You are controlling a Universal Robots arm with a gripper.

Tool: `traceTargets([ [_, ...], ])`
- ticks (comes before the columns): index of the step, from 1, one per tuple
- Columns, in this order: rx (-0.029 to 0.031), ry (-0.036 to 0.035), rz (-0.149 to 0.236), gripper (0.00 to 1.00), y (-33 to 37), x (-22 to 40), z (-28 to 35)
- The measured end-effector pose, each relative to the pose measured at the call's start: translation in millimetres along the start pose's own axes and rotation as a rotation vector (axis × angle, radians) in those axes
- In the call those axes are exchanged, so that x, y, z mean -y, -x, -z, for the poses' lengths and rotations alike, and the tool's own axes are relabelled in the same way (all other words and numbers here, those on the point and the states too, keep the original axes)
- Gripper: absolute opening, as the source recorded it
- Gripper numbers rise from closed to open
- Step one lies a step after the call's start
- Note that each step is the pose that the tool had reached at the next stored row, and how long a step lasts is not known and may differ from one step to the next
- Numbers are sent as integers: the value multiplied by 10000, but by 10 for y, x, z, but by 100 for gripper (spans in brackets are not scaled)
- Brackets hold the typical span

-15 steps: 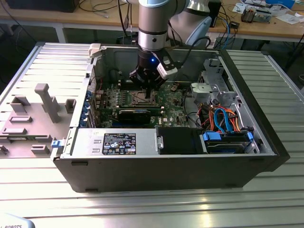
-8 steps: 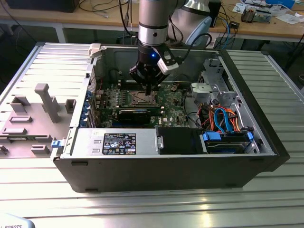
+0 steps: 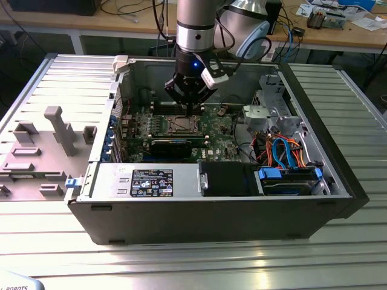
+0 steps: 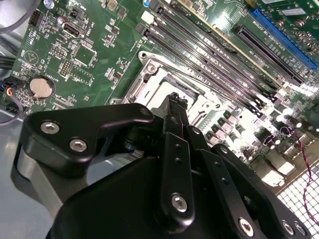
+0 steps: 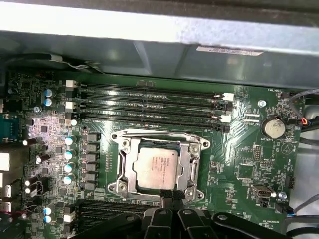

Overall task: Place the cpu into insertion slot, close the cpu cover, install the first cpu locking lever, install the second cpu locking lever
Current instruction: 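Install the first cpu locking lever, then install the second cpu locking lever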

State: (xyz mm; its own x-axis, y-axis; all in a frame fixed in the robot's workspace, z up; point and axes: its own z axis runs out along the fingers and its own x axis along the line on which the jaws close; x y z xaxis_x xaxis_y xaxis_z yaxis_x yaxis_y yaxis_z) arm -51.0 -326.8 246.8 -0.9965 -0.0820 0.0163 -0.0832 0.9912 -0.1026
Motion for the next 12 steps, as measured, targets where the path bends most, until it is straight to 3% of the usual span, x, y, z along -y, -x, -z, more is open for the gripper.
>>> traceTargets([
  [9,-1,-1,0,11,0,1,4],
  [12,-1,13,1,11,-3,33,1],
])
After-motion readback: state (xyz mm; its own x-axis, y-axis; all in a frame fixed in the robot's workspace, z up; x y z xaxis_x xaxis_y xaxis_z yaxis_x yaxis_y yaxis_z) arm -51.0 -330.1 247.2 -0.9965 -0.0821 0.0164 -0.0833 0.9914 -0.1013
